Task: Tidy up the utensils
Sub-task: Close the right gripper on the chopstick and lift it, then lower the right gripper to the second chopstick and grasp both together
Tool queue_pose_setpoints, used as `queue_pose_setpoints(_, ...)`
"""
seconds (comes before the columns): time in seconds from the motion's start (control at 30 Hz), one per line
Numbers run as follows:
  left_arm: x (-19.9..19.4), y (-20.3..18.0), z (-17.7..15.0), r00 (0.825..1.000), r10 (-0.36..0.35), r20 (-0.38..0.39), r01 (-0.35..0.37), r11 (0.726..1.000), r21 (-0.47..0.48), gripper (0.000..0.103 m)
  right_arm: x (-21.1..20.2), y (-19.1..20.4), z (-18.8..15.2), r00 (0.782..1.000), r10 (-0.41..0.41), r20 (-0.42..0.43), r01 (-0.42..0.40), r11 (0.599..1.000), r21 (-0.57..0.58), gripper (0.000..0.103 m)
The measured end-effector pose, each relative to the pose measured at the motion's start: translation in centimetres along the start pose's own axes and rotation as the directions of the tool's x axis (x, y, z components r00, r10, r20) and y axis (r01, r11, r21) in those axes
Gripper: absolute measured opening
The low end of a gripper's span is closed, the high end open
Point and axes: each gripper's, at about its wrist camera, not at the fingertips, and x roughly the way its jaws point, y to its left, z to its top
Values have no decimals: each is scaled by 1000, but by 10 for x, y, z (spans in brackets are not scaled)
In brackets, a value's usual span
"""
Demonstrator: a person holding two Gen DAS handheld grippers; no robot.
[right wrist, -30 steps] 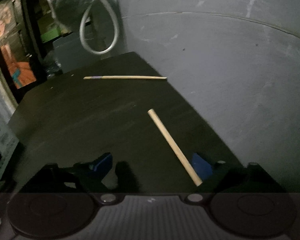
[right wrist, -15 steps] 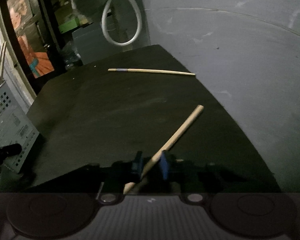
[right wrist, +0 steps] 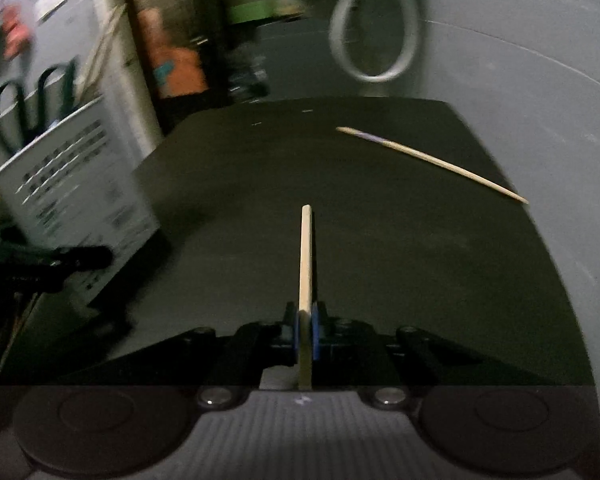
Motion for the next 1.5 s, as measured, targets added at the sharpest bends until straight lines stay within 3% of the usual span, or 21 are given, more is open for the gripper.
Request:
queue_pose_setpoints(0.1,0,0,-1,1000,0,1,0,1000,-4,79,10,3,12,999,43,-23,-44,998,-52,9)
queue_pose_setpoints(0.17,1,1,-1,1000,0,1,0,1000,-6,79,10,-2,24,998,61,0,-61,995,-84,18)
queue_pose_setpoints(0.27,0,0,-2,1000,1,2,-1,1000,-9,80,14,-19,52,999,-5,54,13,988,-152,38)
queue_pose_setpoints(0.33,0,0,-2,1000,2,2,-2,1000,-13,79,25,-39,77,995,-52,85,65,985,-157,56)
queue_pose_setpoints(0.53,0,-2,-2,1000,6,0,-6,1000,-18,79,84,-87,130,992,-120,38,123,985,-119,65)
queue_pose_setpoints(0.77,-1,-3,-2,1000,7,1,-7,1000,-26,79,121,-105,142,992,-120,-26,116,987,-112,68)
queue_pose_setpoints(0.87,-1,-3,-2,1000,7,1,-7,1000,-27,79,119,-114,142,994,-98,-43,95,994,-59,66)
queue_pose_setpoints(0.93,-1,-3,-2,1000,6,1,-6,1000,-27,79,115,-116,140,994,-98,-39,96,994,-48,38)
queue_pose_setpoints(1.0,-1,-3,-2,1000,4,2,-4,999,-31,79,111,-118,138,994,-96,-45,94,995,-40,22)
queue_pose_setpoints(1.13,-1,-2,-2,1000,0,4,0,1000,-27,79,97,-114,128,994,-92,-58,89,994,-59,7)
queue_pose_setpoints(1.5,-1,2,-1,1000,-4,9,4,1000,-15,79,42,-77,74,994,-83,-76,72,988,-140,7)
